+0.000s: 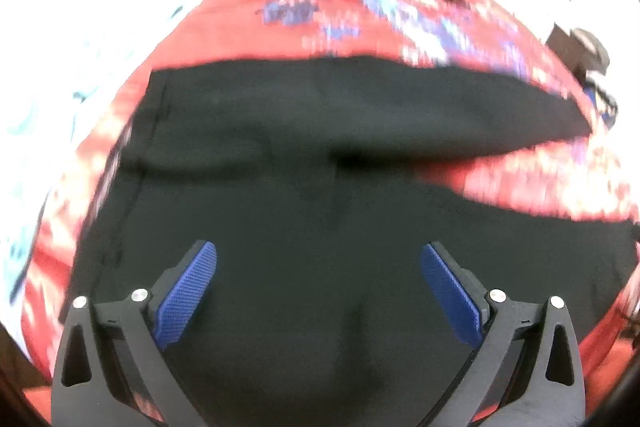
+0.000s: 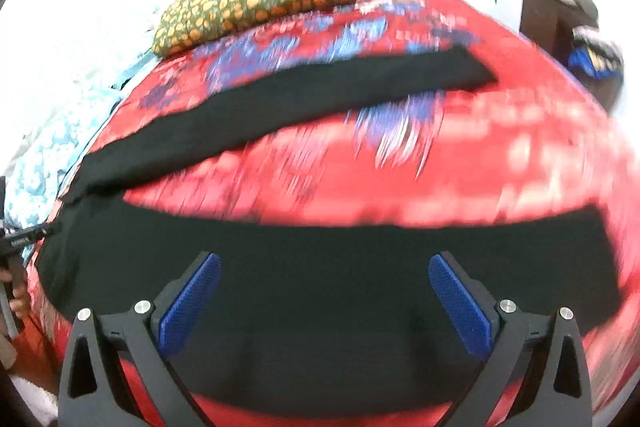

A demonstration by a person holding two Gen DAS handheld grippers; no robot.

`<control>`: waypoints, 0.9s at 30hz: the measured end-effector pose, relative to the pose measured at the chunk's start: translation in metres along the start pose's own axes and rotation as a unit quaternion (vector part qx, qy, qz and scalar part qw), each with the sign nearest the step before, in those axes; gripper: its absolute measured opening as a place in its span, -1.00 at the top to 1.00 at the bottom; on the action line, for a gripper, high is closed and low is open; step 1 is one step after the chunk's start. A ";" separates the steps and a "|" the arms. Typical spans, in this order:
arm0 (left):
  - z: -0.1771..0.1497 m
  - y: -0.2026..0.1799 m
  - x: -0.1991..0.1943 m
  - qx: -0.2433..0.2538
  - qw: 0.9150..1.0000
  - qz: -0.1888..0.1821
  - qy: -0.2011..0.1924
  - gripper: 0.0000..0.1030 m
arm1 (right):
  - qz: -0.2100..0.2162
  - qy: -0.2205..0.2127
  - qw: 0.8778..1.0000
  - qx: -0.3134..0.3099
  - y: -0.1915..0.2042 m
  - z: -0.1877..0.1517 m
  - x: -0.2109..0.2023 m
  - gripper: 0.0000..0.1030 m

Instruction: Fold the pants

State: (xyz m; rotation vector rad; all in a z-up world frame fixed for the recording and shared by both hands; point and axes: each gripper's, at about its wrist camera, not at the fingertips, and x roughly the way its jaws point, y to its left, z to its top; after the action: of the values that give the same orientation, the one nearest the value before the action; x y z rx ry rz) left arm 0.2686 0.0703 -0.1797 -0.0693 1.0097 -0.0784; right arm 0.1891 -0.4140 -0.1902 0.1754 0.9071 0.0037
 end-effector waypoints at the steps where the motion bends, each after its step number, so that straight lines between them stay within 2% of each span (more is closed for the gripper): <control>1: 0.014 0.000 -0.001 -0.008 1.000 -0.004 -0.009 -0.98 | -0.005 -0.005 1.000 -0.003 -0.009 0.019 0.001 -0.99; 3: 0.038 -0.001 -0.001 -0.025 0.999 -0.009 -0.025 -0.99 | -0.020 -0.014 1.000 -0.001 -0.037 0.069 0.011 -0.99; 6: 0.049 0.001 0.001 -0.043 0.998 -0.017 -0.033 -0.99 | -0.056 -0.008 0.998 0.010 -0.084 0.138 0.045 -0.99; 9: 0.039 0.001 0.010 -0.045 0.999 -0.017 -0.019 -0.99 | -0.089 0.039 0.995 0.018 -0.132 0.196 0.103 -0.99; 10: 0.035 0.000 0.013 -0.042 0.999 -0.013 -0.011 -0.99 | -0.097 0.050 0.994 0.023 -0.145 0.210 0.120 -0.91; 11: 0.027 -0.001 0.019 -0.034 0.999 -0.006 0.004 -0.99 | -0.106 0.064 0.992 0.031 -0.161 0.228 0.142 -0.71; 13: 0.017 -0.002 0.025 -0.023 0.999 0.005 0.021 -0.99 | -0.102 0.083 0.990 0.044 -0.183 0.249 0.173 -0.40; 14: 0.011 -0.001 0.027 -0.017 0.999 0.010 0.030 -0.99 | -0.107 0.093 0.989 0.049 -0.192 0.259 0.189 -0.35; 18: -0.001 0.004 0.030 -0.016 0.998 0.027 0.050 -0.99 | -0.101 0.101 0.988 0.059 -0.209 0.282 0.231 -0.35; 21: -0.005 0.005 0.030 -0.023 0.998 0.029 0.058 -0.99 | -0.094 0.117 0.987 0.055 -0.210 0.287 0.261 -0.35; 22: -0.007 0.005 0.032 -0.023 0.998 0.028 0.060 -0.99 | -0.096 0.121 0.987 0.050 -0.208 0.285 0.267 -0.28; 23: -0.008 0.004 0.033 -0.021 0.997 0.028 0.064 -0.99 | -0.094 0.123 0.987 0.040 -0.205 0.284 0.271 0.20; 24: -0.010 0.004 0.035 -0.019 0.997 0.030 0.068 -0.99 | -0.091 0.118 0.988 0.032 -0.201 0.283 0.269 0.54; 25: -0.011 0.003 0.037 -0.017 0.997 0.032 0.072 -0.99 | -0.097 0.104 0.989 0.029 -0.196 0.282 0.260 0.80; 27: -0.014 0.001 0.037 -0.018 0.997 0.027 0.073 -0.99 | -0.077 0.063 0.995 0.025 -0.184 0.279 0.228 0.85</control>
State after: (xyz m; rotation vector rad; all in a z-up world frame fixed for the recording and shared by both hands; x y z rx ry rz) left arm 0.2763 0.0670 -0.2184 -0.0699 1.1593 -0.0172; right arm 0.5356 -0.6193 -0.2291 0.1519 1.0449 -0.1529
